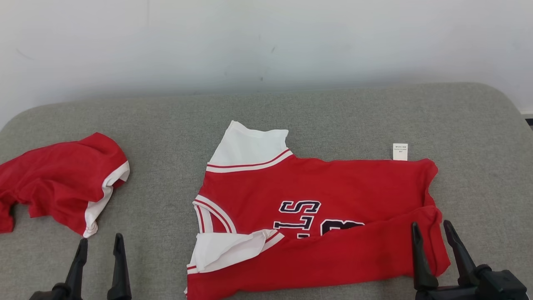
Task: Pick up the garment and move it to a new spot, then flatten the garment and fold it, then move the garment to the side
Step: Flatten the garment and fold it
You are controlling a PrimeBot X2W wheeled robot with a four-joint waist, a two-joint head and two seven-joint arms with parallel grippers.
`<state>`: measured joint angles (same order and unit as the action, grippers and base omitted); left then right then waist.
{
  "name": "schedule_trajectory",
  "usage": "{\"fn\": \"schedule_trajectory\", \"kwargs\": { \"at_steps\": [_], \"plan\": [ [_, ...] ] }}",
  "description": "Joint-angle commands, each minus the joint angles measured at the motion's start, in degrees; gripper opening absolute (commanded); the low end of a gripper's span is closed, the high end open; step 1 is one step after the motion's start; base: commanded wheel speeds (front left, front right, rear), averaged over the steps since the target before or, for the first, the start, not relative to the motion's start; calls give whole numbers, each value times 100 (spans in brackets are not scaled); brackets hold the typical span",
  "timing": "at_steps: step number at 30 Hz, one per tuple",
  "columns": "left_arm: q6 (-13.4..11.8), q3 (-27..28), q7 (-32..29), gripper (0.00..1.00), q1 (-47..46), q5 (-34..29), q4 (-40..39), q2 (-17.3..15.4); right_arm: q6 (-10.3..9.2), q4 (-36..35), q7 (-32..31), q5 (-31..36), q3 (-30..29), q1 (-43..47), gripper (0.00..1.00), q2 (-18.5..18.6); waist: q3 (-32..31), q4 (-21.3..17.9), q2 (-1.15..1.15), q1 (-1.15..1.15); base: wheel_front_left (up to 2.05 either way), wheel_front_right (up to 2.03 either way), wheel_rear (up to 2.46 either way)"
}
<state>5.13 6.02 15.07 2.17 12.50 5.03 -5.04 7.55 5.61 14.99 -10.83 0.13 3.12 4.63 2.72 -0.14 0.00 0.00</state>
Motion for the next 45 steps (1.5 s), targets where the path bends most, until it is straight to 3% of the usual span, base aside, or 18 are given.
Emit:
{"fn": "schedule_trajectory", "kwargs": {
  "at_steps": [1,11,18,24,32,45],
  "plan": [
    [30,29,12,100,74,-53,16,20,-14,-27,24,27,-27,57,100,-21,6,-1,0,0,0,0,0],
    [182,15,12,100,-57,-107,198,84,-14,31,18,87,-139,-12,100,-52,105,28,0,0,0,0,0],
    [232,-270,9,100,-980,25,444,-329,-14,388,1,-81,-233,-725,100,213,458,-151,0,0,0,0,0],
    [228,-1051,-224,100,-2400,541,763,-1046,-14,820,-594,-208,-370,-1751,100,501,1007,-381,0,0,0,0,0],
    [230,-2140,-1089,100,-4299,1471,1366,-1835,-14,1564,-1403,-79,-335,-3160,100,712,1799,-703,0,0,0,0,0],
    [231,-3936,-1949,100,-6032,2790,2674,-2273,-14,3270,-1795,-34,-56,-4662,100,561,2395,-976,0,0,0,0,0]
  ]
}}
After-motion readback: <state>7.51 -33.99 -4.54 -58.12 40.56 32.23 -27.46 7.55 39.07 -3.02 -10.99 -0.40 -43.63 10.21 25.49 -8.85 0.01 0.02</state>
